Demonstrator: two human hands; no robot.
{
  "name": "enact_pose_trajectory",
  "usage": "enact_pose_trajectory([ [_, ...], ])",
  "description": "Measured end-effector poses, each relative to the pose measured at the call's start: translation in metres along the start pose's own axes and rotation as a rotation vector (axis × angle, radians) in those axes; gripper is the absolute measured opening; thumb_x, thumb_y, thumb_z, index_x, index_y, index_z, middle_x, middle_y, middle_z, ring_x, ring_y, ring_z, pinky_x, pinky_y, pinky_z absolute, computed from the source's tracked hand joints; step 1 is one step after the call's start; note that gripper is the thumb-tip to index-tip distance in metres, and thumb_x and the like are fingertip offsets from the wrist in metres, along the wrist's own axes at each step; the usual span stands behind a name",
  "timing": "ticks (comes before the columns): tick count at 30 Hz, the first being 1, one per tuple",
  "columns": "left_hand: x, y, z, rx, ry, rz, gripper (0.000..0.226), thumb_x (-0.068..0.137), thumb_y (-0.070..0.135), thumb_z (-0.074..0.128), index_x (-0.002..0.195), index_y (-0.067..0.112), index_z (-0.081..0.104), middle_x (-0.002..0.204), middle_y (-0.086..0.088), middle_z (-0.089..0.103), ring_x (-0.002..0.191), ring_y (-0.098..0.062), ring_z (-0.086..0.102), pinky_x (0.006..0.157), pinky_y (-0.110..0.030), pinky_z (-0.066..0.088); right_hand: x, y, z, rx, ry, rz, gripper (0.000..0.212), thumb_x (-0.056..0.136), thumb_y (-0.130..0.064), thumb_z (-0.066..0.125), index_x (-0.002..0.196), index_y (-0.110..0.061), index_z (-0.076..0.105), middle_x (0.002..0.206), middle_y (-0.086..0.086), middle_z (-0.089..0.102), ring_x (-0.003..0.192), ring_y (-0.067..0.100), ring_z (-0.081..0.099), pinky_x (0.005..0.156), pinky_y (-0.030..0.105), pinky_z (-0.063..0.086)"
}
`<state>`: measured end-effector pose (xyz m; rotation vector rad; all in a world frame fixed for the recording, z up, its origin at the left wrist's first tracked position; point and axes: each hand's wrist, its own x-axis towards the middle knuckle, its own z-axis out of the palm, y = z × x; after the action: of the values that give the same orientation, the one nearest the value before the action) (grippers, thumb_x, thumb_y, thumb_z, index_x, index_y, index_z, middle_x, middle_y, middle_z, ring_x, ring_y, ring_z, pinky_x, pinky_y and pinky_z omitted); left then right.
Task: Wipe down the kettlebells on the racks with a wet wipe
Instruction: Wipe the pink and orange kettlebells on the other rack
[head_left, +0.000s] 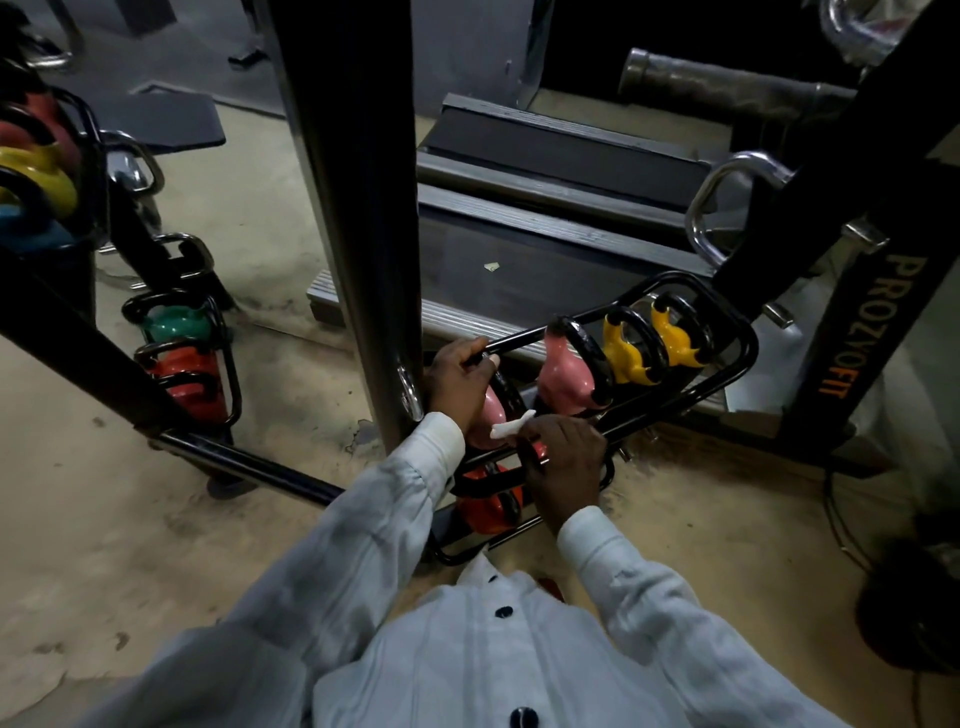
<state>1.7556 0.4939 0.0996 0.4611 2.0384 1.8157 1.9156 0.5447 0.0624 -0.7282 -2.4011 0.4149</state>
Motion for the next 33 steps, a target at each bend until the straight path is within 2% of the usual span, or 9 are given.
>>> enact_pose_trajectory([
  [4,-0.001,0.000,0.000,0.026,-0.004,0.038,0.031,0.084,0.002,0.068,0.115,0.001,0.068,0.114,-0.016,0.065,0.107,-0.022,0.062,0.096,-0.023,0.047,-0.007,-0.004,0.001,0.212,0.009,0.216,0.023,0.079,-0.037,0.055,0.091,-0.023,0.070,0.096,-0.008,0.069,0.093,0.021,0.058,0.083,0.042,0.042],
  [9,-0.003,0.001,0.000,0.055,0.012,0.059,0.031,0.085,0.003,0.068,0.116,0.003,0.069,0.117,-0.011,0.064,0.109,-0.019,0.062,0.098,-0.021,0.046,-0.001,-0.002,0.001,0.485,-0.079,0.401,0.025,0.084,-0.018,0.060,0.106,-0.025,0.068,0.100,-0.003,0.066,0.097,0.017,0.058,0.086,0.029,0.046],
  [11,-0.005,0.002,0.000,0.048,0.022,0.056,0.031,0.085,0.001,0.067,0.116,0.002,0.068,0.114,-0.006,0.062,0.103,-0.012,0.061,0.092,-0.011,0.045,0.008,-0.002,0.001,0.576,-0.181,0.441,0.029,0.086,-0.012,0.056,0.111,-0.025,0.066,0.103,0.001,0.066,0.097,0.016,0.061,0.087,0.028,0.048],
  [14,-0.004,0.000,0.002,0.039,0.037,0.026,0.031,0.086,0.001,0.067,0.117,0.003,0.067,0.109,0.004,0.058,0.099,-0.002,0.060,0.086,-0.004,0.039,0.034,-0.004,0.001,0.757,-0.370,0.522,0.021,0.085,-0.018,0.051,0.097,-0.013,0.067,0.094,0.002,0.069,0.091,0.017,0.063,0.084,0.030,0.050],
  [17,-0.006,0.001,0.002,0.032,0.046,-0.007,0.031,0.088,0.000,0.065,0.119,0.002,0.066,0.100,0.016,0.052,0.086,0.019,0.054,0.079,0.002,0.036,0.072,-0.008,0.003,0.880,-0.569,0.722,0.026,0.089,-0.024,0.046,0.073,-0.009,0.059,0.066,-0.004,0.063,0.068,0.017,0.057,0.062,0.025,0.047],
  [23,-0.006,0.000,0.006,0.006,0.060,-0.009,0.032,0.089,0.001,0.064,0.121,0.003,0.065,0.114,0.003,0.053,0.095,0.010,0.051,0.077,0.005,0.034,0.132,-0.020,0.010,1.020,-0.614,0.959,0.016,0.093,-0.014,0.048,0.078,-0.019,0.054,0.078,-0.001,0.053,0.066,0.014,0.052,0.064,0.027,0.046],
  [27,-0.011,-0.001,0.003,-0.004,0.064,0.001,0.032,0.090,0.000,0.061,0.122,0.001,0.063,0.116,0.004,0.056,0.098,0.020,0.051,0.081,0.006,0.032,0.120,-0.026,-0.009,0.945,-0.604,0.763,0.023,0.098,-0.013,0.051,0.075,-0.017,0.056,0.072,-0.002,0.056,0.061,0.009,0.054,0.059,0.025,0.043],
  [30,-0.011,-0.003,0.002,-0.009,0.066,-0.013,0.034,0.092,0.004,0.061,0.126,0.006,0.062,0.141,-0.011,0.047,0.125,-0.004,0.042,0.097,-0.003,0.030,0.072,-0.005,-0.015,0.805,-0.437,0.436,0.011,0.090,-0.014,0.065,0.079,-0.010,0.065,0.079,-0.002,0.069,0.075,0.007,0.065,0.072,0.025,0.051],
  [33,-0.012,-0.006,0.004,-0.021,0.079,-0.032,0.034,0.093,0.007,0.061,0.127,0.008,0.062,0.145,-0.013,0.044,0.123,-0.001,0.042,0.091,0.002,0.032,0.057,0.005,-0.011,0.662,-0.331,0.165,0.005,0.082,-0.015,0.072,0.087,-0.015,0.071,0.090,0.001,0.068,0.088,0.011,0.064,0.082,0.025,0.052],
])
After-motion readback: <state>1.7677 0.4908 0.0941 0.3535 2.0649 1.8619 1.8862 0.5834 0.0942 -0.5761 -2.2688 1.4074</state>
